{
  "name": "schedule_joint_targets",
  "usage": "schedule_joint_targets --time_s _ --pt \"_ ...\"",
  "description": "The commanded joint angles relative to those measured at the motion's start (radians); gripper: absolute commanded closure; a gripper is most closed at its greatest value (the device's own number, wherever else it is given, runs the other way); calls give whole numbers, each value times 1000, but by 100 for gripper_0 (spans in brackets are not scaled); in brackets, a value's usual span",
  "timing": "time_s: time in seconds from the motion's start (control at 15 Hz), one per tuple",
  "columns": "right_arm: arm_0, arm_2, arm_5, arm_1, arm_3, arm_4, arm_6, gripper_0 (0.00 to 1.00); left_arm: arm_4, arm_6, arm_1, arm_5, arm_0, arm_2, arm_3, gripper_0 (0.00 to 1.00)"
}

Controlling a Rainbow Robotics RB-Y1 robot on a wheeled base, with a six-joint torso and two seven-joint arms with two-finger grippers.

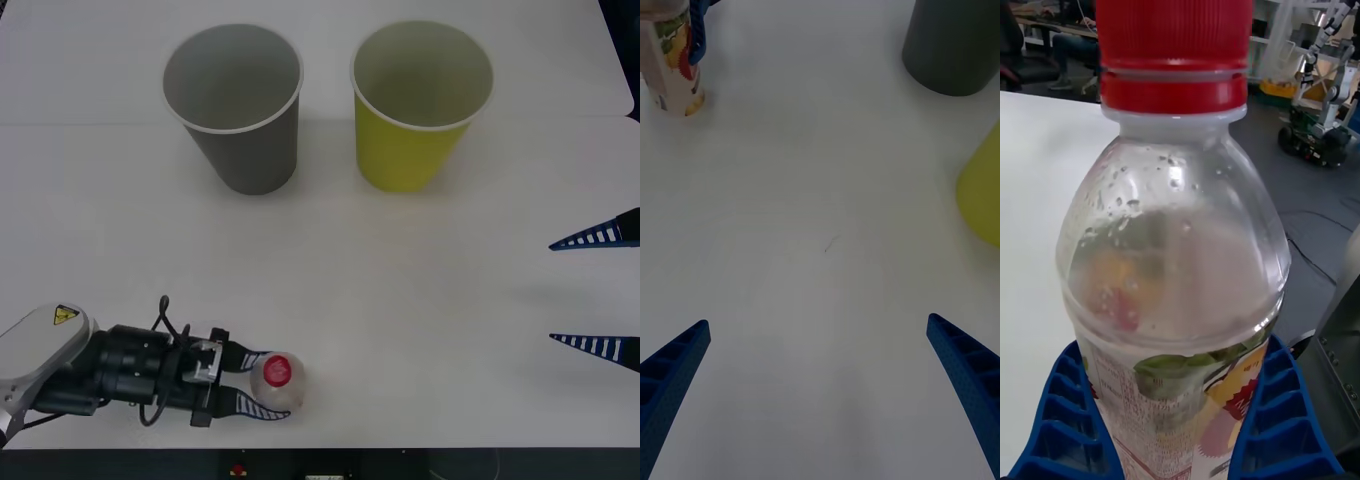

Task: Put the can into the green bin and the plastic bottle into the gray bin

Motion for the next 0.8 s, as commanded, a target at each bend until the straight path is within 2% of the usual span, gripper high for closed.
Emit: schedule_joint_targets --time_s 0.07,0.33,0.47,0.6,0.8 --pt "0 0 0 0 0 0 0 0 -38 159 39 -1 2 37 -87 100" --pt "0 0 0 0 0 0 0 0 -39 331 96 -1 2 67 -162 100" --pt "0 0 0 0 0 0 0 0 -41 446 140 4 11 100 -233 100" --pt "0 0 0 0 0 0 0 0 -50 535 186 53 48 136 -325 100" --pt "0 0 0 0 0 0 0 0 -174 761 243 189 152 232 -563 100"
